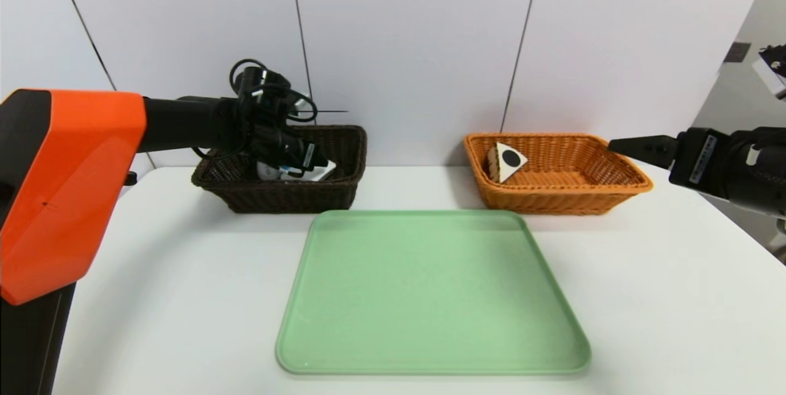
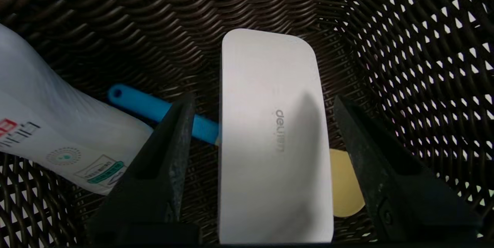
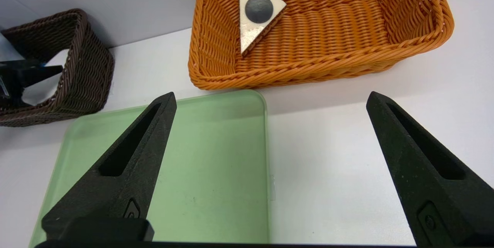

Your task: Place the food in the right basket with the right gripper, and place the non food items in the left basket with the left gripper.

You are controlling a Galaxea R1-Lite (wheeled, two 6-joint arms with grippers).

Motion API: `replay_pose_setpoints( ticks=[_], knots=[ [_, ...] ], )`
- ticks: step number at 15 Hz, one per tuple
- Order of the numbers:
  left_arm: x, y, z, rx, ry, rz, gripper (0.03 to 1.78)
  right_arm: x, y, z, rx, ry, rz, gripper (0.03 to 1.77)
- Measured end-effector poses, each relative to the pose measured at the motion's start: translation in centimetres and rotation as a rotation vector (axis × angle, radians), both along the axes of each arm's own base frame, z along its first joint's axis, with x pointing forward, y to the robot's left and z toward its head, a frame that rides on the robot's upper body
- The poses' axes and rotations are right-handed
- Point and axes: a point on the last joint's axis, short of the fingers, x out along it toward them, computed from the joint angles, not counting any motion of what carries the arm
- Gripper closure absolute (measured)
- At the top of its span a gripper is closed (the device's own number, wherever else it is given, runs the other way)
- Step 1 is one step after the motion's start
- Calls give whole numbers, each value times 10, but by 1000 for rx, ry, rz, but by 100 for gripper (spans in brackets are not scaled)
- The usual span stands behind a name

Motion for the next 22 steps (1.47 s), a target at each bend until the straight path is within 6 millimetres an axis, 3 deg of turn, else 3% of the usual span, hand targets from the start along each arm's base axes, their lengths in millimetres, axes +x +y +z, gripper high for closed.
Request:
replay_pose_setpoints(
  ticks=[6,7,10,13,16,19,22],
  knots=[
    [-1,0,4,-3,-11,1,30,-1,0,0,1,-1,0,10],
    [-3,1,12,-9,-30,2,28,-2,-1,1,-1,-3,-2,10],
    [-21,6,60,-35,-136,8,22,-2,-1,2,-3,-14,-9,10],
    [-62,18,115,-34,-206,41,19,-1,-1,2,-23,-16,-12,10],
    [-119,48,156,-21,-211,104,16,2,-7,-1,-119,-6,-16,10],
    [-173,78,161,4,-191,175,14,0,-12,-10,-208,35,1,10],
    [-237,94,147,27,-150,224,14,-8,-14,-20,-242,164,29,10]
  ],
)
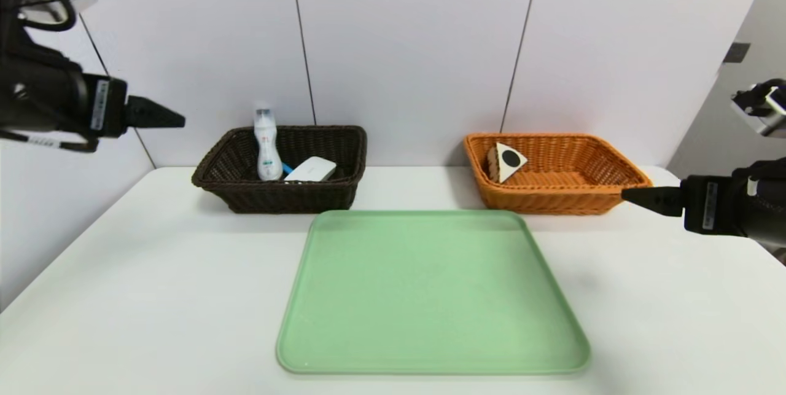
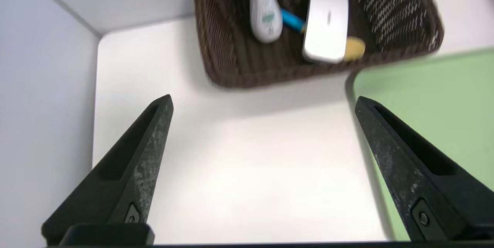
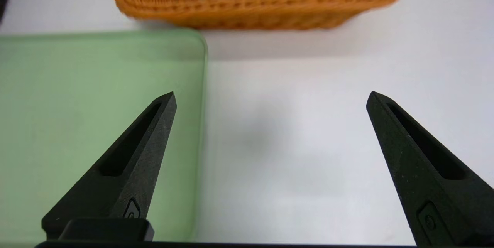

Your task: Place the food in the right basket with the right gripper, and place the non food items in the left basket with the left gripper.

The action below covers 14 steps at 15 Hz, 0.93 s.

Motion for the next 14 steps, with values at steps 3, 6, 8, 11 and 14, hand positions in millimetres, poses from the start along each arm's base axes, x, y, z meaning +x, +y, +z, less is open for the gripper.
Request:
replay_pose_setpoints(
  ticks=[3,6,8,11,14],
  knots=[
    [-63,8,-29,22,38,75,13,-12,-2,-5,-20,143,20,10],
    [-115,13,-64,-4,65,129,12,-29,-3,-1,-2,225,71,10],
    [-146,15,-82,-17,46,147,12,-39,-8,7,11,184,50,10],
    [-187,16,-111,-27,-2,159,12,-61,-20,8,21,133,-5,10],
    [-221,16,-141,-40,-71,139,12,-94,-30,-6,28,105,-60,10]
  ],
)
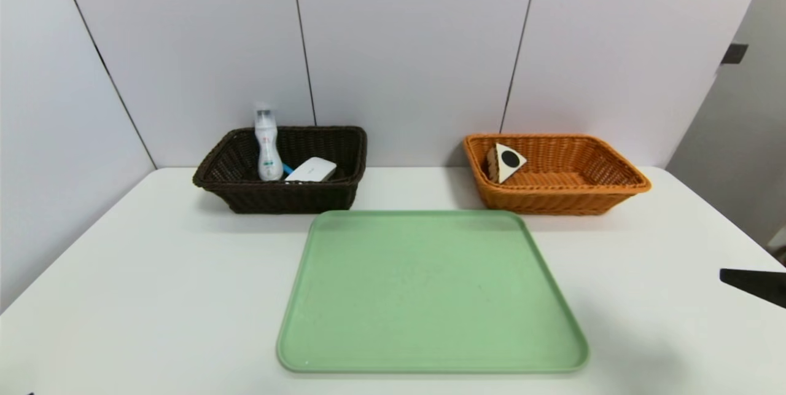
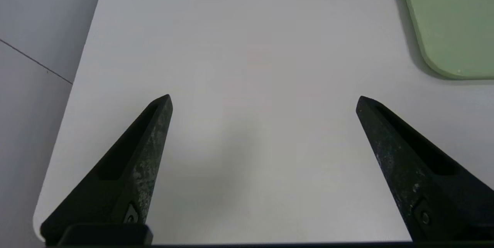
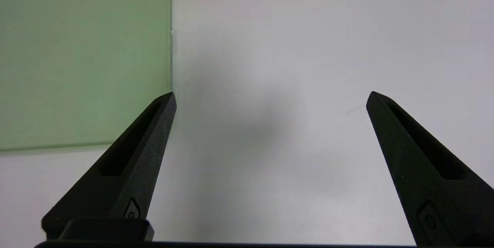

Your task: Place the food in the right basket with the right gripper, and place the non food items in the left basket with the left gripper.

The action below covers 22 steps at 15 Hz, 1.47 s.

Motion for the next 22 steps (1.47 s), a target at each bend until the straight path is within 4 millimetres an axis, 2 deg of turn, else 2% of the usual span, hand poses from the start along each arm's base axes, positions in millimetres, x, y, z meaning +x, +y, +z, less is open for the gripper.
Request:
replay_pose_setpoints(
  ticks=[4,9,11,14,15,17,22],
  knots=[
    [-31,-1,-33,-12,-106,-60,12,-59,-7,-21,-5,-116,-45,10],
    [-50,-2,-64,40,-215,-98,12,-122,-9,-41,-71,-346,-52,10],
    [-53,-2,-68,43,-253,-96,12,-140,-8,-48,-95,-437,-54,10],
    [-53,-2,-61,48,-368,-93,12,-165,-6,-64,-140,-578,44,10],
    [-51,-2,-60,52,-407,-92,12,-169,-6,-68,-159,-617,78,10],
    [-44,-1,-65,57,-442,-87,12,-164,-5,-81,-188,-669,109,10],
    [-21,-2,-92,95,-540,-95,12,-128,-5,-123,-293,-844,128,10]
  ],
)
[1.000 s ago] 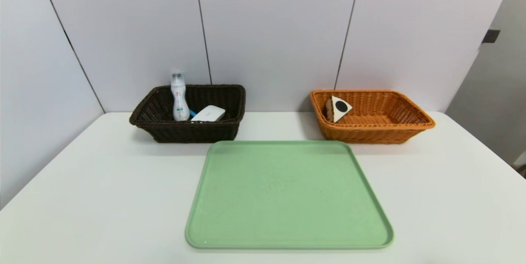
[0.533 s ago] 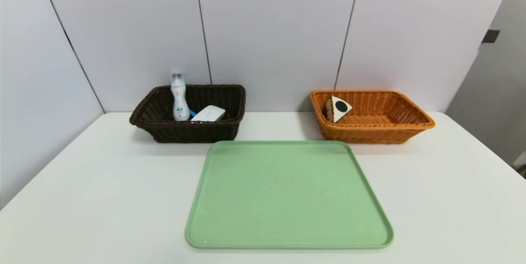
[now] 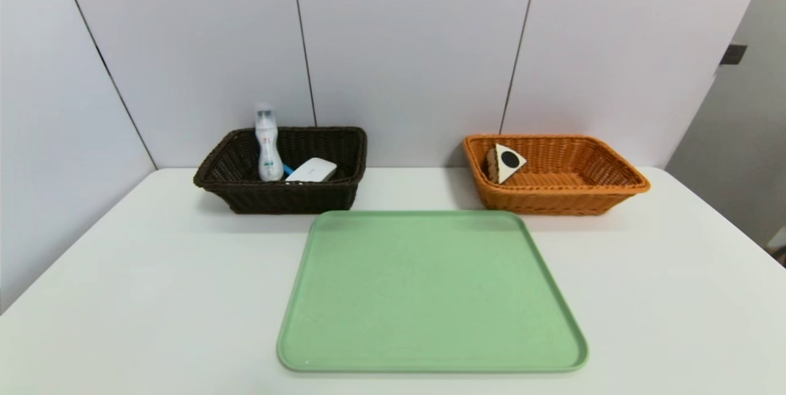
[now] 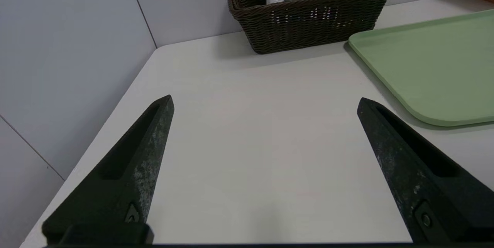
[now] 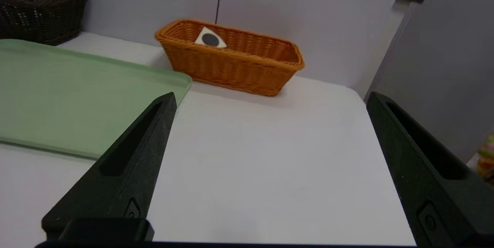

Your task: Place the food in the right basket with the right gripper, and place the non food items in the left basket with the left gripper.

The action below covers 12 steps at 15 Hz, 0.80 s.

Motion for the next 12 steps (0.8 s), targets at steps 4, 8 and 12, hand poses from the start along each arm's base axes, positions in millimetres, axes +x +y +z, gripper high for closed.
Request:
replay_pose_setpoints(
  ticks=[4,8,12],
  knots=[
    [5,-1,-17,-97,88,-48,12,7,0,-21,22,91,-14,10],
    [5,-1,-19,-279,114,-83,12,8,-1,-35,134,228,-10,10],
    [5,0,-19,-228,103,-33,12,8,-1,-35,145,229,-13,10]
  ],
)
